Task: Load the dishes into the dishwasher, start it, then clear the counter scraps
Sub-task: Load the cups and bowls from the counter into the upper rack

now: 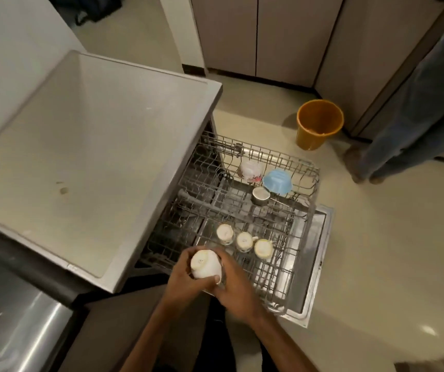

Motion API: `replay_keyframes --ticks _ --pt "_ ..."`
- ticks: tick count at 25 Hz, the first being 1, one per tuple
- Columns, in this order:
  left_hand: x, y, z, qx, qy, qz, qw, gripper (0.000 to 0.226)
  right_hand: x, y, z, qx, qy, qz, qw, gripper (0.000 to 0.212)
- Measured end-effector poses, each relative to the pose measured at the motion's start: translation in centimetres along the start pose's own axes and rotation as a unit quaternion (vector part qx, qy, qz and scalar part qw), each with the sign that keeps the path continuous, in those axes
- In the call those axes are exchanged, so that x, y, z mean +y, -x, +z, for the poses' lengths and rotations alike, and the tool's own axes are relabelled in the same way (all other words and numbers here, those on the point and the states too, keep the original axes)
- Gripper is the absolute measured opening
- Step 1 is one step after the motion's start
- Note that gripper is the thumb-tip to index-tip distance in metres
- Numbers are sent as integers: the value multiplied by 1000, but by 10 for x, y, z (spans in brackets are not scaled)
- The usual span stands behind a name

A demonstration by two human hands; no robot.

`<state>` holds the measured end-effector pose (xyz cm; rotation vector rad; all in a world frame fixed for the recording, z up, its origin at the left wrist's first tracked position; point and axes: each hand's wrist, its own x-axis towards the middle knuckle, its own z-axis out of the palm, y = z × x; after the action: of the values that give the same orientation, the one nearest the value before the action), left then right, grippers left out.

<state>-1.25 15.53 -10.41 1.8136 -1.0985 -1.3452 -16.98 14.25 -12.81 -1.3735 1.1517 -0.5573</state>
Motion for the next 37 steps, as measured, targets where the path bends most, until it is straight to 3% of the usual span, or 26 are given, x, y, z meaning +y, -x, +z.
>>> replay_keyframes --ticks 5,10,13,18,22,28,37 --pt "-20 -50 2 -27 -6 -13 1000 65 23 -49 13 63 11 -6 998 58" --pt "-43 -107 -7 -48 2 -73 996 59 46 -83 22 71 44 6 997 56" --pt "-55 -129 -1 -29 -85 -38 995 67 66 -91 8 55 137 24 989 62" --pt "-54 -143 29 -81 -184 28 979 71 115 -60 -40 235 180 242 924 62" --pt "-52 -146 51 -104 -170 40 979 72 138 -62 -46 186 209 324 903 72" --pt "-56 -154 54 -111 -176 40 977 73 152 -73 -46 167 256 313 899 67" --pt "-58 -158 32 -28 -212 22 977 76 150 -74 -50 120 291 312 896 71"
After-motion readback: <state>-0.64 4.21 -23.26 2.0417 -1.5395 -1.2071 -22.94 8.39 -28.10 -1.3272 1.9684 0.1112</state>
